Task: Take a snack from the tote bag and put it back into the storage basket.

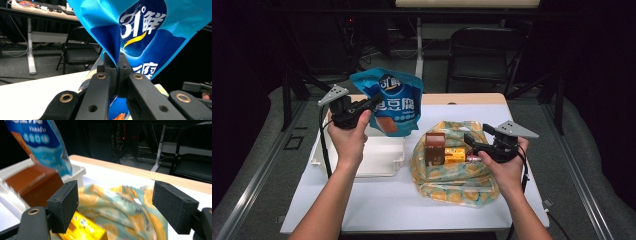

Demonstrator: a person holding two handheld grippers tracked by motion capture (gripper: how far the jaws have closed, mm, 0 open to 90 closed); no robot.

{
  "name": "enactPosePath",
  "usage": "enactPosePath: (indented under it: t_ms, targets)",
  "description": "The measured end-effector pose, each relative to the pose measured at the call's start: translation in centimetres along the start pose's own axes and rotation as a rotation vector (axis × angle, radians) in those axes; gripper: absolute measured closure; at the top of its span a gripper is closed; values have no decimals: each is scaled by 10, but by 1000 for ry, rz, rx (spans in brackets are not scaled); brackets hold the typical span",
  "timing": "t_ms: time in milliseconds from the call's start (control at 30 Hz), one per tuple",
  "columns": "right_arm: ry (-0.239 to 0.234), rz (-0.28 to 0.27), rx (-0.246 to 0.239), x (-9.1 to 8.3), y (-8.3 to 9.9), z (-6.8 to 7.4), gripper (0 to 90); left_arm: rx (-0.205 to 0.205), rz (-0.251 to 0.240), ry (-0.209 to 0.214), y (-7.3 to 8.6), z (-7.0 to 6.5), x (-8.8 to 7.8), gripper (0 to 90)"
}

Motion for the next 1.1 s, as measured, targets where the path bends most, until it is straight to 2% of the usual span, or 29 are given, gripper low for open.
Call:
enactPosePath:
  t_ms: [300,467,600,733,833,1100]
  targets:
    - [11,26,26,-14,27,-5,206,4,-10,-33,1,23,-13,900]
    - [23,36,48,-18,43,-7,211,-14,-21,-56,1,38,-20,899]
    - [23,37,67,-19,48,-8,214,-10,-32,-62,-1,49,-27,899]
    - [23,45,64,-21,52,-7,216,-16,-39,-69,-2,59,-33,899]
    - [22,53,57,-21,54,-5,217,-25,-57,-77,-1,69,-38,899]
    - [35,50,71,-23,58,-8,228,-39,-59,-105,5,98,-50,898]
Point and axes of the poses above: each handheld gripper's, and its own axes: x roughly forward along the jaws, y roughly out of its underside, z roughly to its left, the point moved 8 cm from there along x, roughly forward along the jaws, and after that the axes turned 12 degrees about -x, right-handed, at the moved point
